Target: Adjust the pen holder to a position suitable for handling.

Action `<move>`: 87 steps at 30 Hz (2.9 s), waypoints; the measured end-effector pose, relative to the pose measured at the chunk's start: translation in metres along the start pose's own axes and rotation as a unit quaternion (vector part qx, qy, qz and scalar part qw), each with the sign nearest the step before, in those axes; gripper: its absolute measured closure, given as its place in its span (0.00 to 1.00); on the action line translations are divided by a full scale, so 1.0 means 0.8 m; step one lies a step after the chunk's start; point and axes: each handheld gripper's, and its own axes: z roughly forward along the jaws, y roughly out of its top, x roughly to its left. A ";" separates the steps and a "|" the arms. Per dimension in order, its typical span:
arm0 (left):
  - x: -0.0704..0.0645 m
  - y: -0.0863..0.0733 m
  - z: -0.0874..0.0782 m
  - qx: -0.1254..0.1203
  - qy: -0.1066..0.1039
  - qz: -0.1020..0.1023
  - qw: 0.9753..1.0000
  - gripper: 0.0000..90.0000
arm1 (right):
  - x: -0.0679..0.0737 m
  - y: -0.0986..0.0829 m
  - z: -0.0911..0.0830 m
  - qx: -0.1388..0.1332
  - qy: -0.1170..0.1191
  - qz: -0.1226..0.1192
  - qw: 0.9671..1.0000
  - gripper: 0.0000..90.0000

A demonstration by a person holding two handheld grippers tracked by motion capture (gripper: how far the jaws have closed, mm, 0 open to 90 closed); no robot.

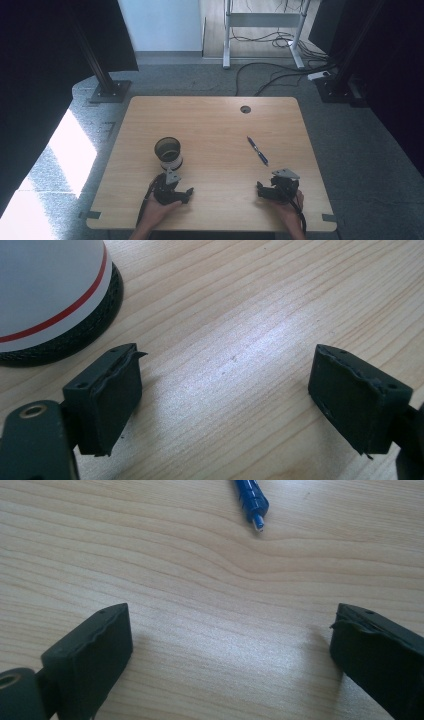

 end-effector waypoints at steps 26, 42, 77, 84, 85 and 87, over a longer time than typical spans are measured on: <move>0.002 0.000 0.000 -0.002 -0.003 -0.002 1.000 0.16 | 0.003 -0.001 -0.001 -0.005 -0.016 0.016 1.000 0.07; 0.000 -0.003 -0.016 -0.031 0.003 0.001 1.000 0.18 | -0.001 0.001 0.000 -0.007 -0.010 0.010 1.000 0.09; 0.059 0.009 -0.111 -0.133 0.035 -0.068 0.988 0.16 | -0.002 0.001 -0.001 -0.010 -0.012 0.013 1.000 0.12; 0.067 0.008 -0.107 -0.127 0.042 -0.080 0.988 0.15 | -0.002 0.000 -0.001 -0.011 -0.013 0.013 1.000 0.13; 0.070 0.008 -0.106 -0.127 0.041 -0.081 0.988 0.14 | -0.002 0.000 -0.001 -0.011 -0.013 0.012 1.000 0.13; 0.071 0.009 -0.105 -0.127 0.039 -0.081 0.988 0.14 | -0.002 0.000 -0.002 -0.010 -0.013 0.013 1.000 0.13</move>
